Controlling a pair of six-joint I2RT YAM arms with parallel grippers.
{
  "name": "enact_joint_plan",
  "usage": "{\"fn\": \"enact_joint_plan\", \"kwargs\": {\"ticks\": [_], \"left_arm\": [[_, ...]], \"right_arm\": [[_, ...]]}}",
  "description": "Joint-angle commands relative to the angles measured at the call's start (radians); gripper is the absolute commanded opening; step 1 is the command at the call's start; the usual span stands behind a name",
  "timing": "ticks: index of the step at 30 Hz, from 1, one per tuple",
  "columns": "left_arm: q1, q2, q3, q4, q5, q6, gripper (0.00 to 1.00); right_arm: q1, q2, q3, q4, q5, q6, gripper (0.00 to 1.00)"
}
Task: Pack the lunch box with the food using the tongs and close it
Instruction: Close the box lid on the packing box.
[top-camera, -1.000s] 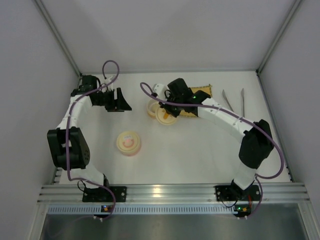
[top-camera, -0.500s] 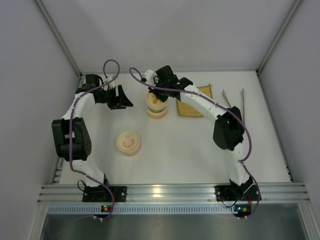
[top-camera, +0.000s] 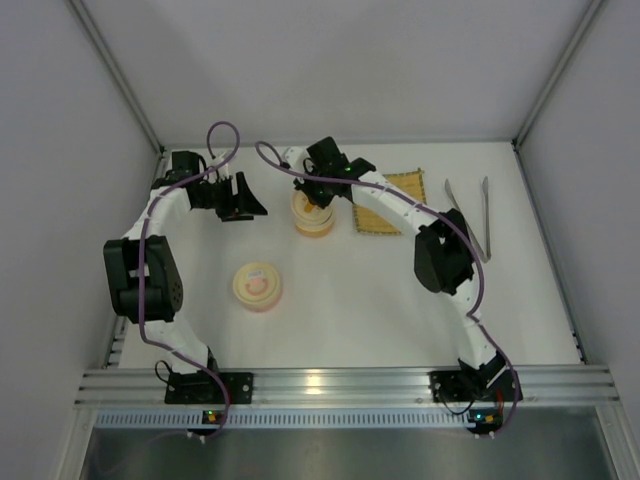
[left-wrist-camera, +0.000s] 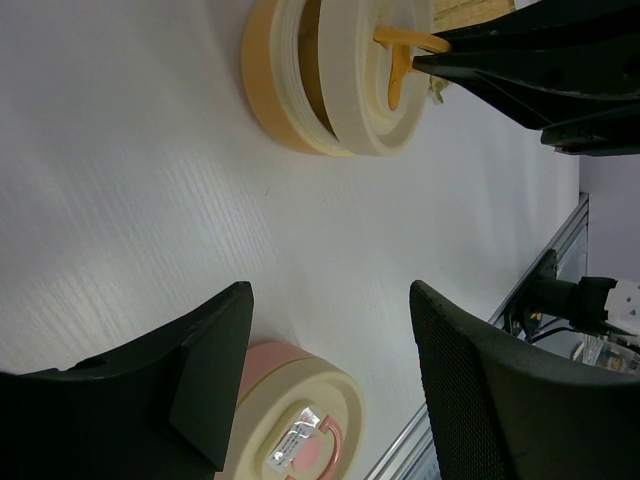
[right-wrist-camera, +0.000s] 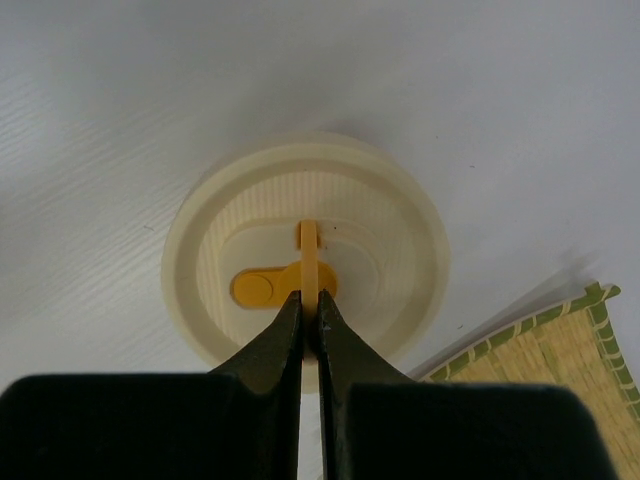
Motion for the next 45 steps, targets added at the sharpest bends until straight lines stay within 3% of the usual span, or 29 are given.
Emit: {"fn": "enact_joint_plan", "kwargs": {"ticks": [1, 13, 35, 45], "left_arm": [[0.006, -0.044, -0.004, 0.052, 0.037, -0.011, 0.69], [0.006, -0.042, -0.007, 0.049, 0.032, -0.008, 0.69], [0.006, -0.056, -0.016, 0.056, 0.037, -0.016, 0.69], [0.007, -0.054, -0.018, 0.056, 0.037, -0.014, 0.69]], "right_arm": [[-0.015, 0.019, 0.046, -0.009, -0.015, -0.006, 0.00], [-0.020, 0.079, 0.032, 0.002, 0.024, -0.038, 0.00], [-0.021, -0.135, -0.011, -0.085, 0.056, -0.026, 0.00], [-0.023, -0.047, 0.061, -0.116, 0.047, -0.035, 0.00]]}}
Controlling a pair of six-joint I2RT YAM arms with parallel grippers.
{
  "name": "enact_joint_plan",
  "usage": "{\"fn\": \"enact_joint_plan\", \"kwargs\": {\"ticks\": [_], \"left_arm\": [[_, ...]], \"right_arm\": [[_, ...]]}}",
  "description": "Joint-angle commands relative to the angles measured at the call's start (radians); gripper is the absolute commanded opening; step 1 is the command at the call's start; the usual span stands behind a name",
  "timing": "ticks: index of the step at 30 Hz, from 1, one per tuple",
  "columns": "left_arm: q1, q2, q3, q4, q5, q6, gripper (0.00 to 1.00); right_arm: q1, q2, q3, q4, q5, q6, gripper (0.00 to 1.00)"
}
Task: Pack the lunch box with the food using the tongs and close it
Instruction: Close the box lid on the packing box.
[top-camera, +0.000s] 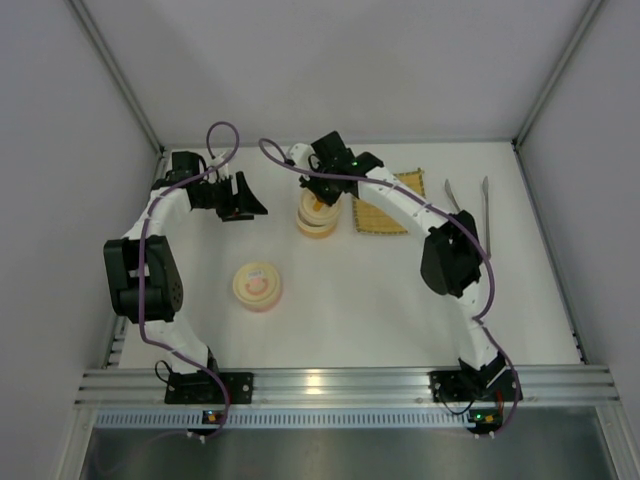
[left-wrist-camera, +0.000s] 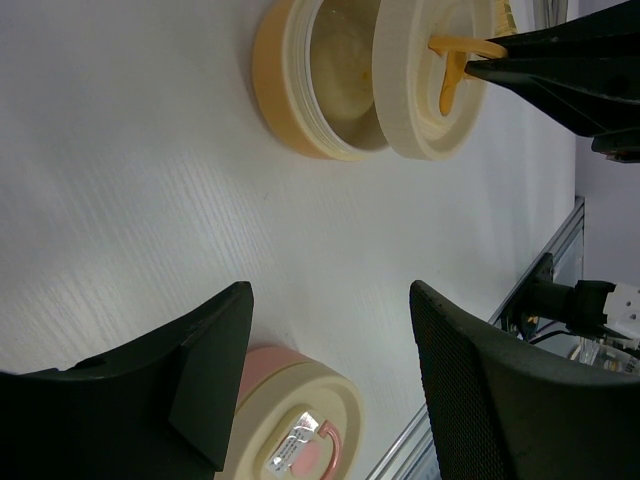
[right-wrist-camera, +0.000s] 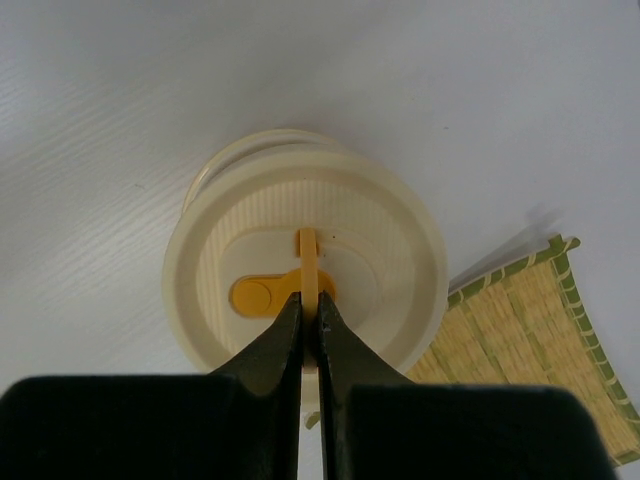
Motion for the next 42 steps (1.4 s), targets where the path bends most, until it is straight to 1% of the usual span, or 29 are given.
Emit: {"fn": "enact_joint_plan", "kwargs": {"ticks": [1, 10, 13, 17, 21, 24, 26, 28, 29, 31, 35, 38, 39, 40, 41, 42], "left_arm": [[0.008, -0.054, -0.008, 0.035, 0.030, 0.000, 0.69], [0.026, -0.047, -0.008, 0.024, 0.042, 0.011, 0.69], [0.031, -0.044, -0.013, 0.016, 0.045, 0.017, 0.69], [0.037, -0.042, -0.017, 0.016, 0.047, 0.020, 0.69], [0.036, -0.045, -0.022, 0.027, 0.053, 0.011, 0.69], [0.036, -0.045, -0.024, 0.027, 0.059, 0.007, 0.69], [0.036, -0.048, -0.022, 0.016, 0.061, 0.017, 0.69], [0.036, -0.067, -0.022, -0.007, 0.058, 0.048, 0.69], [0.036, -0.074, -0.025, -0.024, 0.052, 0.060, 0.70], [0.036, -0.090, -0.028, -0.040, 0.045, 0.091, 0.70], [0.036, -0.129, -0.025, -0.105, 0.032, 0.161, 0.71], [0.036, -0.151, -0.030, -0.146, 0.016, 0.200, 0.71], [0.036, -0.166, -0.033, -0.154, 0.015, 0.206, 0.71], [0.036, -0.174, -0.039, -0.162, 0.013, 0.220, 0.71], [0.036, -0.183, -0.044, -0.172, 0.012, 0.223, 0.71], [0.036, -0.197, -0.048, -0.176, 0.012, 0.230, 0.71]], "right_arm": [[-0.015, 0.038, 0.079, -0.029, -0.003, -0.007, 0.00], [-0.017, 0.155, 0.155, -0.003, -0.020, 0.004, 0.00], [-0.015, 0.172, 0.167, -0.004, -0.035, 0.009, 0.00], [-0.015, 0.175, 0.149, -0.014, -0.060, 0.015, 0.00], [-0.015, 0.138, 0.093, 0.005, -0.075, 0.026, 0.00], [-0.010, 0.134, 0.075, -0.017, -0.093, 0.021, 0.00], [-0.003, 0.114, 0.008, -0.014, -0.113, 0.021, 0.00], [0.003, 0.048, -0.072, 0.012, -0.126, 0.020, 0.00], [0.009, -0.004, -0.160, 0.044, -0.127, 0.020, 0.00], [0.022, -0.055, -0.274, 0.057, -0.144, 0.023, 0.00], [0.052, -0.179, -0.443, 0.071, -0.166, 0.038, 0.00], [0.078, -0.286, -0.574, 0.055, -0.190, 0.049, 0.00], [0.085, -0.349, -0.609, 0.054, -0.199, 0.055, 0.00], [0.094, -0.384, -0.682, 0.051, -0.219, 0.070, 0.00], [0.111, -0.417, -0.718, 0.052, -0.227, 0.075, 0.00], [0.123, -0.485, -0.753, 0.051, -0.228, 0.079, 0.00]]}}
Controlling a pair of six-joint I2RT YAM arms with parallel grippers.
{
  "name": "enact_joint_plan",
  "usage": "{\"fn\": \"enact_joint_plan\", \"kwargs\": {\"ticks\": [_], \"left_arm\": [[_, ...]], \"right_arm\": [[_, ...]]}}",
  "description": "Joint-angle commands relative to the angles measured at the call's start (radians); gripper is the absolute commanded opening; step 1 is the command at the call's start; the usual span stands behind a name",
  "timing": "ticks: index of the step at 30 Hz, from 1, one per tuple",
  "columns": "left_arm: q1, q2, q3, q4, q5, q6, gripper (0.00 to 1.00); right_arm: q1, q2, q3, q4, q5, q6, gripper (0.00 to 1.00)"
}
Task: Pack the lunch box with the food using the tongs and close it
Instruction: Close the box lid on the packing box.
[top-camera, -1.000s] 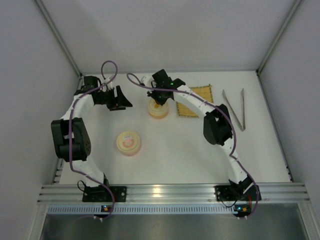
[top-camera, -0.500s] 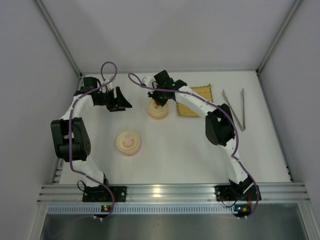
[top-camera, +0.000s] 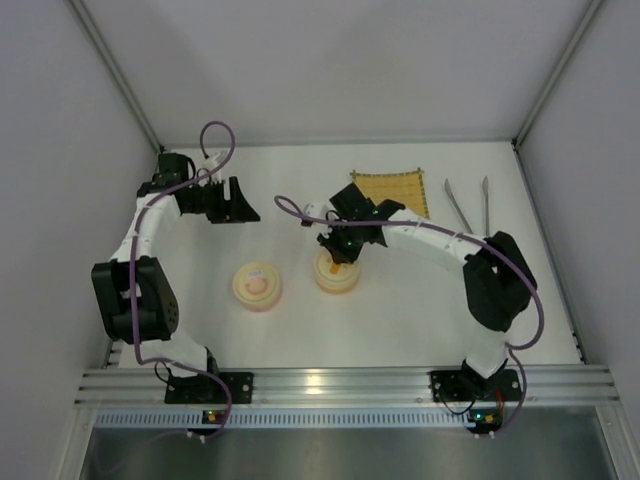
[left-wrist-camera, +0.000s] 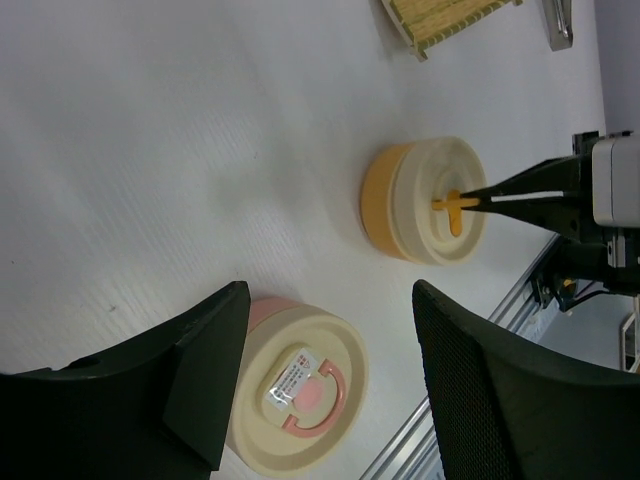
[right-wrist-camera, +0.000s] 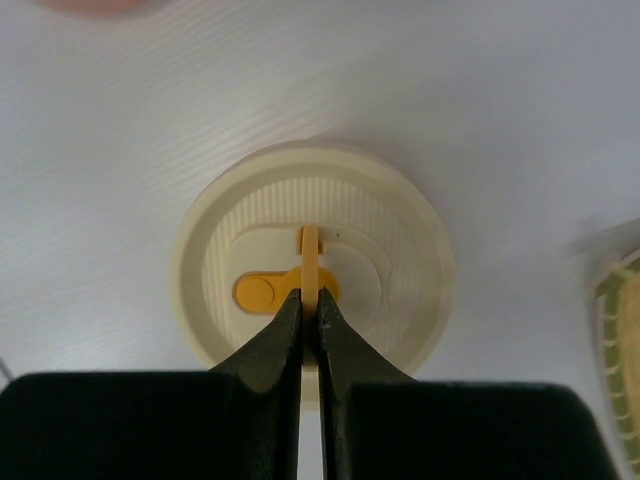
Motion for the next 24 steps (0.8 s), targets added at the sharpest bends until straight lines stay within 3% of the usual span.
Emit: {"fn": "enact_joint_plan", "kwargs": {"ticks": [1, 9, 24], "left_arm": [[0.007, -0.071, -0.027, -0.049, 0.005, 0.067, 0.71], [0.007, -0.119, -0.064, -0.057, 0.016, 0.055, 0.72], [0.007, -0.133, -0.059, -0.067, -0.009, 0.047, 0.72]], "right_arm": [[0.058, -0.150, -0.159, -0.070, -0.067, 0.048, 0.00], [0.092, -0.399, -0.338, -0.050, 0.003, 0.060, 0.00], [0.094, -0.459, -0.402, -0.043, -0.054, -0.065, 0.00]]}}
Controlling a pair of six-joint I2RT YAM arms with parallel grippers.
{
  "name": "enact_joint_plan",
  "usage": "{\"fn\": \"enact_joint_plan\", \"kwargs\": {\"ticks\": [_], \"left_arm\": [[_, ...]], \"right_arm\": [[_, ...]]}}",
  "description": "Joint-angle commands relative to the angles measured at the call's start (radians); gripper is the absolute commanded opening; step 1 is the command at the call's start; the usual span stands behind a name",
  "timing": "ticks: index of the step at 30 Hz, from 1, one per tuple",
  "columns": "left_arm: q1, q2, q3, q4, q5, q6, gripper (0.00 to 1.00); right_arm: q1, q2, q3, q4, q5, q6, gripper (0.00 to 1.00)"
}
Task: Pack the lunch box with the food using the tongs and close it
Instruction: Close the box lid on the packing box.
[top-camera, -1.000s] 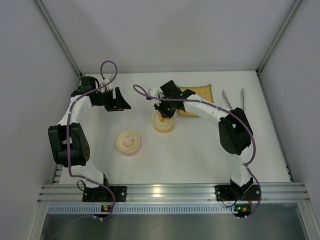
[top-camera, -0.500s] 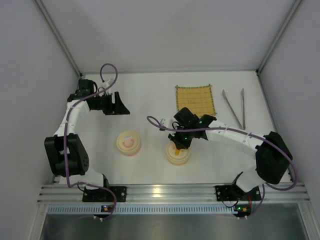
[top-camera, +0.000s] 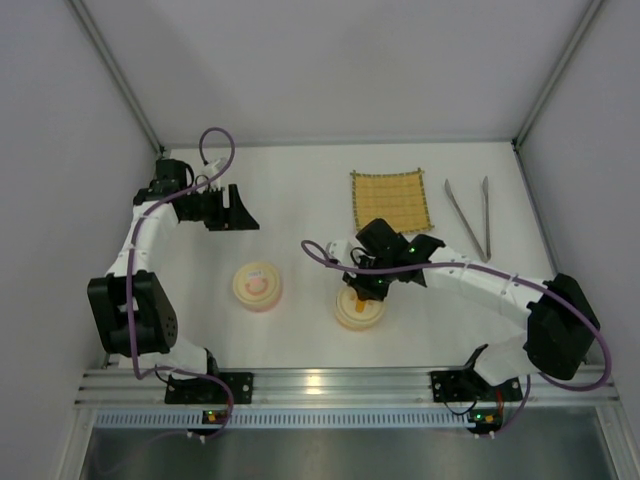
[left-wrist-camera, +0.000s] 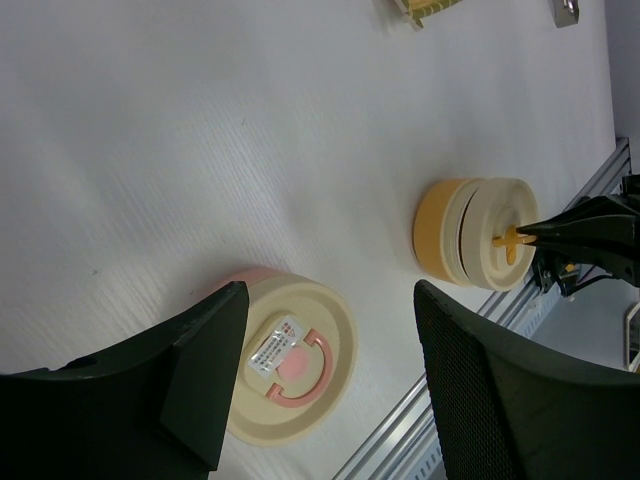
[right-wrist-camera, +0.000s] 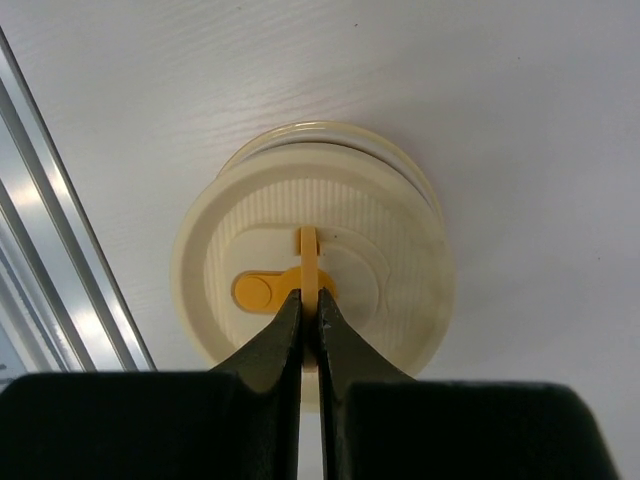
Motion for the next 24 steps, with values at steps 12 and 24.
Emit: {"fn": "enact_joint_plan", "kwargs": {"ticks": [12, 24], "left_arm": [[0.007, -0.026, -0.001, -0.007, 0.029, 0.018, 0.73], [0.007, -0.017, -0.004, -0.010, 0.027, 0.018, 0.72]], "right_arm": [[0.007, -0.036, 0.104, -0.109, -0.156, -0.462, 0.00], [0.008, 0.030, 0.197, -0.307, -0.284, -0.881, 0.00]]}}
